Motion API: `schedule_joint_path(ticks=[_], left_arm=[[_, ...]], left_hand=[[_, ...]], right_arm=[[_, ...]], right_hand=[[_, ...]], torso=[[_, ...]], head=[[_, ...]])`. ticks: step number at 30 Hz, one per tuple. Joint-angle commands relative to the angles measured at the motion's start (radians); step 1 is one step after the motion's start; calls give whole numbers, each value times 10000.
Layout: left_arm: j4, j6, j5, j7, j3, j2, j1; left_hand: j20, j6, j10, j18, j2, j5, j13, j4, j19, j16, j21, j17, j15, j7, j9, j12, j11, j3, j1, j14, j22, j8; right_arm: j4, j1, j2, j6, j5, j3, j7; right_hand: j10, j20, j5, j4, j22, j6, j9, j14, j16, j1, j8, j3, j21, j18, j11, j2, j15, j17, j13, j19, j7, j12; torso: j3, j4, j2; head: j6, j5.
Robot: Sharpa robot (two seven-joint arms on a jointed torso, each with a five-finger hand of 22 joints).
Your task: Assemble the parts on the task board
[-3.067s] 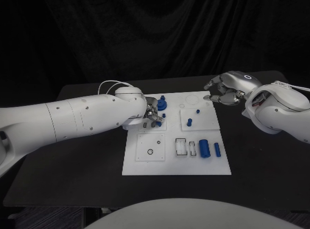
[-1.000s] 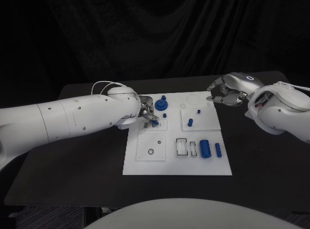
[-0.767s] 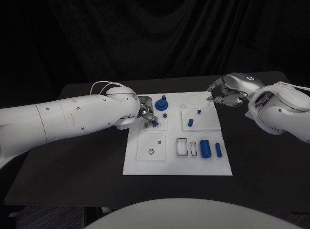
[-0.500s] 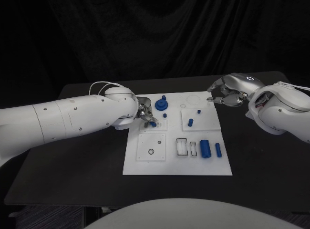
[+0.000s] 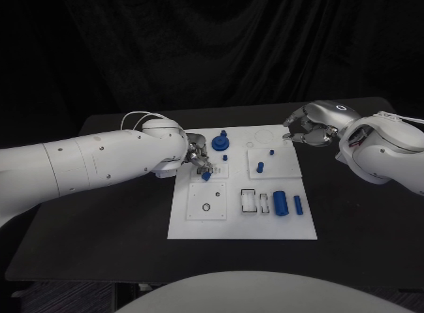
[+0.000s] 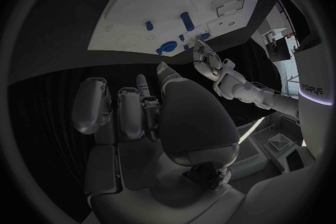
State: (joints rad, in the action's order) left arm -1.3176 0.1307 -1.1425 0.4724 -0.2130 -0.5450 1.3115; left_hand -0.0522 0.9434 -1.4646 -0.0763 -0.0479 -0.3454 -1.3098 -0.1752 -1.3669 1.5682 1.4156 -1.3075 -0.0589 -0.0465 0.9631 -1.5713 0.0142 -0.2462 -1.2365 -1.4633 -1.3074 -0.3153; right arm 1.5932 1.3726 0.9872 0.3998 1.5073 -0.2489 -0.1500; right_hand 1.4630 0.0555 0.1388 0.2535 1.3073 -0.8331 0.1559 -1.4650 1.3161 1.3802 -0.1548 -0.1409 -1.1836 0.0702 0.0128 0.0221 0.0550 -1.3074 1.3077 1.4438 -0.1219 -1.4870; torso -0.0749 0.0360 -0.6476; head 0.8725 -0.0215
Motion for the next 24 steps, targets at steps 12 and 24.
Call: schedule_joint_path(ticks=[12, 24], left_arm=[[52, -388, 9, -587, 9, 27, -17], [-822, -2618, 10, -1627, 9, -937, -15]], left_hand=[[18, -17, -1062, 67, 71, 52, -2610, 4, 56, 26, -39, -2633, -32, -28, 26, 5, 30, -118, 9, -1075, -127, 73], [-145, -704, -1062, 107, 184, 956, -2610, -540, -64, 26, 21, -2633, 158, -318, 287, 5, -210, -17, 529, -1075, -326, 483]], right_arm=[[-8, -23, 5, -121, 30, 6, -143], [34, -23, 106, -99, 30, 6, -131]], right_hand=[[63, 23, -64, -51, 1259, -78, -13, -413, -40, 14, 40, 27, 51, 111, 66, 2, -50, -127, 1346, -50, 25, 55], [51, 24, -80, -50, 1253, -79, -16, -408, -56, 8, 45, 31, 71, 115, 65, 1, -50, -111, 1332, -55, 26, 66]], torso=[[7, -14, -5], [-16, -15, 10]], head=[[2, 23], [2, -54]])
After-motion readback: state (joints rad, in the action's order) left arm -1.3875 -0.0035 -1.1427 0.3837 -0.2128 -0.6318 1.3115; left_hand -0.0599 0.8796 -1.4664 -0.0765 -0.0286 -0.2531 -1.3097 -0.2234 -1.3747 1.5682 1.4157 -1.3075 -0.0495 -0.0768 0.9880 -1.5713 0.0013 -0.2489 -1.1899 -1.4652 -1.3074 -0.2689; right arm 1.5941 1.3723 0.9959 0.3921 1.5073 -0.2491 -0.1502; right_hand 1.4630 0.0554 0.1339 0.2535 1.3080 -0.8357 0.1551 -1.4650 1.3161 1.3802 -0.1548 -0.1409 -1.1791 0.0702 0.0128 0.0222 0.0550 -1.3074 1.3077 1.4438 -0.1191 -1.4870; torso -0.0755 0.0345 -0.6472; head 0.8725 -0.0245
